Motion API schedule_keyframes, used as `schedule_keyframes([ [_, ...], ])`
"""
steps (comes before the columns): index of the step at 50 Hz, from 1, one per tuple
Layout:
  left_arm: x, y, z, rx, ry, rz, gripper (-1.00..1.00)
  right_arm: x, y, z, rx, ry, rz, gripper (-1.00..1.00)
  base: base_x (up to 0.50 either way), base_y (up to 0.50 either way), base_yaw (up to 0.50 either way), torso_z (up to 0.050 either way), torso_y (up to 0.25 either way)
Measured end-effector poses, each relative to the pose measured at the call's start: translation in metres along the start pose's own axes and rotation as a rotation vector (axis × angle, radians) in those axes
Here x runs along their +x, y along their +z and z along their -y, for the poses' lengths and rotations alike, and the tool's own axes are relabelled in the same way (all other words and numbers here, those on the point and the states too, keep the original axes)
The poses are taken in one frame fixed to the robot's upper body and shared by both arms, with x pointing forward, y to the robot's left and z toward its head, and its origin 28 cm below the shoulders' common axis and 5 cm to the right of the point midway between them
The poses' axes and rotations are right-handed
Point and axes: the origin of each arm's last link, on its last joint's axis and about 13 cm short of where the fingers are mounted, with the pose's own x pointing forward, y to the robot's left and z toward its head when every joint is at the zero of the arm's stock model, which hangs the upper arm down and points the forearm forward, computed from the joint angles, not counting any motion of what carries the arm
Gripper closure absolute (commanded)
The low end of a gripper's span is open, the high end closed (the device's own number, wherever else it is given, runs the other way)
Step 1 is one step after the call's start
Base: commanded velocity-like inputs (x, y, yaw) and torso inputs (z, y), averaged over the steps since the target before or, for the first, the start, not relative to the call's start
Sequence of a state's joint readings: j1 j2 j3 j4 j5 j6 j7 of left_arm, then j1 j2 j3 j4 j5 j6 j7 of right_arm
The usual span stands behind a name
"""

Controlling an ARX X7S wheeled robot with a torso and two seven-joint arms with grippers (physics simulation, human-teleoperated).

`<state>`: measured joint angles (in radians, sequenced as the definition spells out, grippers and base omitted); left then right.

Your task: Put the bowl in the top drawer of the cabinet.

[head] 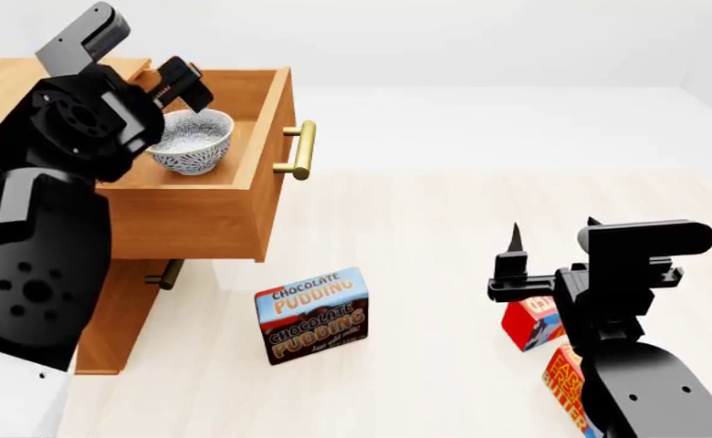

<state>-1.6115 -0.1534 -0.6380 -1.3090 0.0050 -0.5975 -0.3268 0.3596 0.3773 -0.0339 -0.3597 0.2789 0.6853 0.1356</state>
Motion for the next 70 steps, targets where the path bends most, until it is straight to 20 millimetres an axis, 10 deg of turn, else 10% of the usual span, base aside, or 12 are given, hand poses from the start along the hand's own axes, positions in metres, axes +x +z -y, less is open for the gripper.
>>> schedule_keyframes([
  [22, -0.021, 0.028, 0.025, 0.07, -0.16, 0.168, -1.0, -0.003, 0.0, 0.002, 0.007, -0.003, 0.005, -1.0, 0.0, 0.0, 0.0, 0.0, 0.0],
  [48, -0.113, 0.05, 0.024, 0.031, -0.538, 0.263, -1.0, -0.004, 0.004, 0.001, 0.012, -0.007, 0.018, -1.0, 0.0, 0.0, 0.0, 0.0, 0.0],
  [70, -0.177, -0.007, -0.031, 0.15, -0.835, 0.28, -1.0, -0.041, 0.062, 0.006, 0.044, -0.109, 0.278, -1.0, 0.0, 0.0, 0.0, 0.0, 0.0],
])
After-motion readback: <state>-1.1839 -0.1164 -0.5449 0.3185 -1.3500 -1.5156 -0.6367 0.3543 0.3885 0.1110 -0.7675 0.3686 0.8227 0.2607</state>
